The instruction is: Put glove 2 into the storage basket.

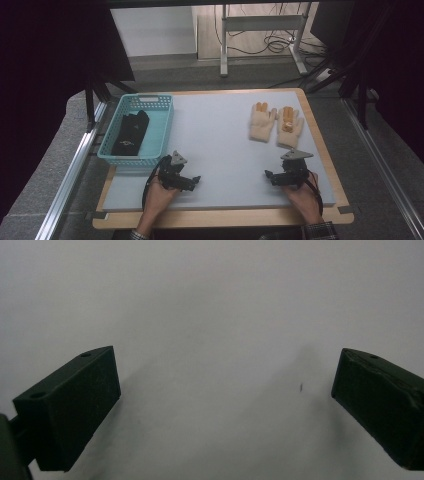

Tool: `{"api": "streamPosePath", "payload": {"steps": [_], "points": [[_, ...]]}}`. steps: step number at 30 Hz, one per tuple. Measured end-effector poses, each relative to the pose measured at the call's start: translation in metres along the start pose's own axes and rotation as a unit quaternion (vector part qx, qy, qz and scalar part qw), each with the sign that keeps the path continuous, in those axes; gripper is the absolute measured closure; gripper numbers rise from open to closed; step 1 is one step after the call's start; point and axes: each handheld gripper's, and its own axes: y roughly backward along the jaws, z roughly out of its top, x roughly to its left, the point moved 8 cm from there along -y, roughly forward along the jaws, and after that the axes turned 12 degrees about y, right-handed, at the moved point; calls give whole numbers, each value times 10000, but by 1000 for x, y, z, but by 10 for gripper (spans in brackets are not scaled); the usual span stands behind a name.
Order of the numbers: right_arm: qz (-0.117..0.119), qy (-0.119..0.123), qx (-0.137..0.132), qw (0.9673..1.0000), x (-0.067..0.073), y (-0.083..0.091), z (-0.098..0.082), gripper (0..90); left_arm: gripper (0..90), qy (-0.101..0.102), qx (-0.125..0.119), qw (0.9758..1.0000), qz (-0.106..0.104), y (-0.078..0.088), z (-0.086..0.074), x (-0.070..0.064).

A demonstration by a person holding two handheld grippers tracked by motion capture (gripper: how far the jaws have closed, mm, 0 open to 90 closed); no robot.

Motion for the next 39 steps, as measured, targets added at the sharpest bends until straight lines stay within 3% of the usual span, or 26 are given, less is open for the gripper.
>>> {"api": "streamPosePath", "payload": {"steps": [2, 4, 8, 21, 23, 28, 39], "points": [[10, -10, 2, 10000, 0, 0, 0, 78, 0, -47, -84, 9999, 41, 2, 1, 0], [11, -11, 3, 10000, 0, 0, 0, 78, 0, -86, -6, 9999, 71, 0, -1, -1], [20, -18, 5, 10000, 0, 0, 0, 79, 0, 11, 14, 10000, 28, 0, -1, -1], [84, -89, 14, 9999, -1, 1, 1, 111, 5, 5, -29, 10000, 48, 0, -1, 0], [223, -166, -20, 9996, -2, 3, 4, 141, 6, 10, -36, 10000, 51, 0, -1, 0], [274, -90, -133, 9995, -10, 5, 21, 234, 9, 14, -43, 10000, 56, 0, -1, 0], [149, -251, -301, 9991, -53, -15, 60, 501, 10, 20, -47, 10000, 59, 0, -1, 0]]}}
